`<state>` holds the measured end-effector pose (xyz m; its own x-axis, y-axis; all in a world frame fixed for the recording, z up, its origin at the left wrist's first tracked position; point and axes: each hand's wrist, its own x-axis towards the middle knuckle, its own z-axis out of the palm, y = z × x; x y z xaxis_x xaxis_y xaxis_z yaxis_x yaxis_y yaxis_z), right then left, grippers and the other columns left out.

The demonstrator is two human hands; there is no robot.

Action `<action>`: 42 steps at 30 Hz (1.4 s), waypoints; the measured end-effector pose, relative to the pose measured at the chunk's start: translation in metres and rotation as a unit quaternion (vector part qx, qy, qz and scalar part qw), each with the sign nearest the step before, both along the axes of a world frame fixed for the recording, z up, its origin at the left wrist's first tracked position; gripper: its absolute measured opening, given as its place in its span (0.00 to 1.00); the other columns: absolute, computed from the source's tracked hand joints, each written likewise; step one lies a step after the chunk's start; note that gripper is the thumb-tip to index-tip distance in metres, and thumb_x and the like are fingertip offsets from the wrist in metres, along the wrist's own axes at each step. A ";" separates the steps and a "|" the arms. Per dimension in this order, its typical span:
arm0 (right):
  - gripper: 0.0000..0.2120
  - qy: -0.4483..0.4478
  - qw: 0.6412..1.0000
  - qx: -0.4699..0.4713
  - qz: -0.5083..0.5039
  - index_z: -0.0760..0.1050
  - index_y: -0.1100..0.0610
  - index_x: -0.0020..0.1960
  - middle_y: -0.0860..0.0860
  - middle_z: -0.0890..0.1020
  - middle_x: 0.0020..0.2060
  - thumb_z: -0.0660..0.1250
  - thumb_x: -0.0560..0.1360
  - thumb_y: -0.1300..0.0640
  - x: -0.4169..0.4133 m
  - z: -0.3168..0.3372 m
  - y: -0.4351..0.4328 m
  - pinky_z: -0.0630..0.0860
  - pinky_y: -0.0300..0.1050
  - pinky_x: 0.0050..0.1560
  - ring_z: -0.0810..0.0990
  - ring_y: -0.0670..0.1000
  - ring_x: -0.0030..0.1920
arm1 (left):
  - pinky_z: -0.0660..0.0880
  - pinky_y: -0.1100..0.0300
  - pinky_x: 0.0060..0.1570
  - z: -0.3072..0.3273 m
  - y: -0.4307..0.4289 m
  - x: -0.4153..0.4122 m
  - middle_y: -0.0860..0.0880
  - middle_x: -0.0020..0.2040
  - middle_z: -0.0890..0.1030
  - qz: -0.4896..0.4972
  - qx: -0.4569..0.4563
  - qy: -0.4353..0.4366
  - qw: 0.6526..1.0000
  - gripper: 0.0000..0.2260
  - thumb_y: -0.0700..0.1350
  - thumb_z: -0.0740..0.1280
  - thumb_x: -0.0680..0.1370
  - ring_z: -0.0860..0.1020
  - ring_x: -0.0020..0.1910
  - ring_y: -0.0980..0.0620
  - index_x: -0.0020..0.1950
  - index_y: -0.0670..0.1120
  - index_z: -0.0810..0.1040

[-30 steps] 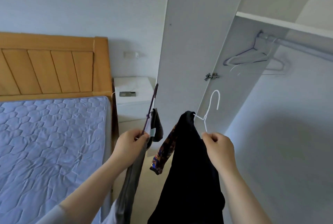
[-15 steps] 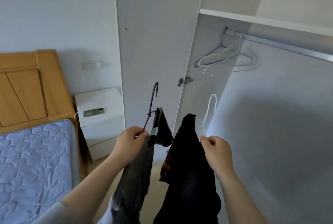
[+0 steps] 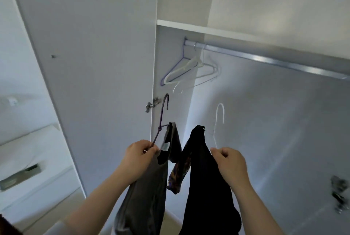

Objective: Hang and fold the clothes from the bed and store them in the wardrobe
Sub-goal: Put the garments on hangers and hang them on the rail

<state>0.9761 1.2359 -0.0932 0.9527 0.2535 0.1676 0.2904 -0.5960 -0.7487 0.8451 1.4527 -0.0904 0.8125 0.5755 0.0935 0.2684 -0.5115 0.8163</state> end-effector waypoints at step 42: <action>0.21 -0.009 0.982 0.034 -0.187 0.76 0.65 0.37 0.59 0.78 0.30 0.65 0.78 0.48 0.217 0.036 -0.055 0.70 0.43 0.37 0.74 0.50 0.30 | 0.63 0.65 0.36 0.058 0.014 0.387 0.52 0.39 0.77 -0.157 0.122 -0.130 0.971 0.10 0.42 0.61 0.80 0.74 0.40 0.52 0.44 0.44 0.81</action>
